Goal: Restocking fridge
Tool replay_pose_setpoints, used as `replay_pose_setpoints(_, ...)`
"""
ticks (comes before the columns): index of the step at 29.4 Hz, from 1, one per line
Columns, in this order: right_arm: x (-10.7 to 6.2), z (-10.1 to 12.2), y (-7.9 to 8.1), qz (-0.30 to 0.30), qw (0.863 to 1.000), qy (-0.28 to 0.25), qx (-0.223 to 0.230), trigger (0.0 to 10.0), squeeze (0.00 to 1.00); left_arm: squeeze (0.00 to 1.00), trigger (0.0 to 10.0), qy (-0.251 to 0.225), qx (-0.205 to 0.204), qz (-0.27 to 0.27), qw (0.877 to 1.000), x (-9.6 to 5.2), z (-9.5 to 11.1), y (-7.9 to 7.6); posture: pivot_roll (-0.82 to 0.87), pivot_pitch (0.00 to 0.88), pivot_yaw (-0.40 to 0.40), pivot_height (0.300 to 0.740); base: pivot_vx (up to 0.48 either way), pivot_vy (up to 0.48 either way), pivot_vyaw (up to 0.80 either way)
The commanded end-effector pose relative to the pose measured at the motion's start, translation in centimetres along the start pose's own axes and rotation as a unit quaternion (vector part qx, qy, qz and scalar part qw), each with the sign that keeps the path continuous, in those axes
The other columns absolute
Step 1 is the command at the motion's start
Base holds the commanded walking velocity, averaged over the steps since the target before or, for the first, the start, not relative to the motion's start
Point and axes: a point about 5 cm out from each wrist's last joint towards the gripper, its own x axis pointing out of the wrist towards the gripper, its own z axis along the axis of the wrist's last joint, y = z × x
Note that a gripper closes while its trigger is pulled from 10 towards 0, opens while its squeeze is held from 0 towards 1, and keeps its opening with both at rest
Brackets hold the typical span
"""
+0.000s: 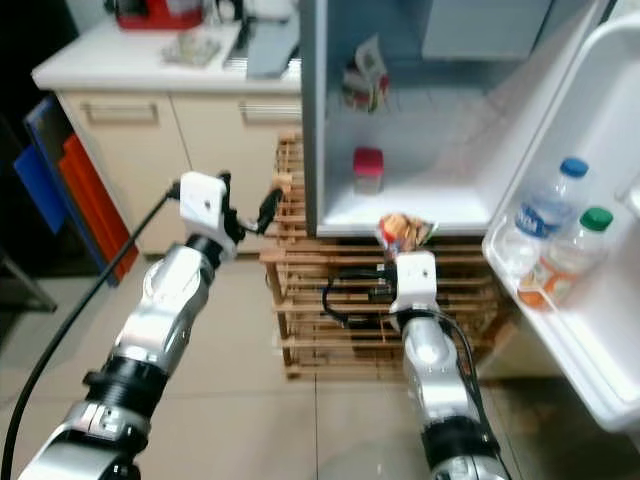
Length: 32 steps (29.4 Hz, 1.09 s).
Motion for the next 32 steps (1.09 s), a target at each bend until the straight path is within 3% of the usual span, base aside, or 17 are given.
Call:
replay_pose_setpoints(1, -0.5, -1.6, 0.0, 0.008, 0.999, 0.042, 0.01, 0.0, 0.0, 0.0, 10.0, 0.0, 0.008, 0.023, 1.0, -0.3, 0.1, 1.5, -0.11, 0.0, 0.024, 0.74, 0.0, 0.0, 0.0)
replay_pose_setpoints(4, -1.4, -3.8, -1.8, -0.019, 0.995, 0.095, 0.018, 0.0, 0.0, 0.0, 10.0, 0.004, 0.006, 0.027, 1.0, -0.4, -0.2, 1.5, -0.12, 0.0, 0.026, 0.74, 0.0, 0.0, 0.0)
replay_pose_setpoints(8, -1.9, -4.7, -3.0, -0.038, 0.992, 0.116, 0.017, 0.0, 0.0, 0.0, 10.0, 0.004, 0.007, 0.026, 1.0, -0.4, -0.2, 1.5, -0.12, 0.0, 0.028, 0.74, 0.0, 0.0, 0.0)
replay_pose_setpoints(9, -2.6, -5.6, -4.8, -0.063, 0.988, 0.139, 0.004, 0.0, 0.0, 0.0, 10.0, 0.003, 0.006, 0.024, 1.0, -0.4, -0.2, 1.5, -0.12, 0.0, 0.033, 0.74, 0.0, 0.0, 0.0)
replay_pose_setpoints(12, -3.1, -6.2, -6.1, -0.079, 0.984, 0.157, -0.003, 0.0, 0.0, 0.0, 10.0, 0.002, 0.006, 0.023, 1.0, -0.3, -0.1, 1.6, -0.12, 0.0, 0.036, 0.74, 0.0, 0.0, 0.0)
replay_pose_setpoints(14, -4.0, -6.7, -8.2, -0.111, 0.978, 0.175, -0.016, 0.0, 0.0, 0.0, 10.0, 0.004, 0.007, 0.022, 1.0, -0.3, -0.2, 1.7, -0.13, 0.0, 0.039, 0.74, 0.0, 0.0, 0.0)
replay_pose_setpoints(22, -4.6, -6.1, -11.9, -0.183, 0.967, 0.174, -0.043, 0.0, 0.0, 0.0, 10.0, 0.007, 0.006, 0.016, 1.0, -0.2, -0.3, 1.3, -0.15, 0.0, 0.048, 0.74, 0.0, 0.0, 0.0)
replay_pose_setpoints(25, -4.8, -5.4, -14.1, -0.228, 0.956, 0.173, -0.068, 0.0, 0.0, 0.0, 10.0, 0.008, 0.006, 0.014, 1.0, -0.2, -0.4, 1.2, -0.15, 0.0, 0.048, 0.74, 0.0, 0.0, 0.0)
replay_pose_setpoints(32, -5.4, -4.8, -16.1, -0.273, 0.938, 0.176, -0.123, 0.0, 0.0, 0.0, 10.0, 0.011, 0.006, 0.017, 1.0, -0.2, -0.5, 1.5, -0.14, 0.0, 0.042, 0.74, 0.0, 0.0, 0.0)
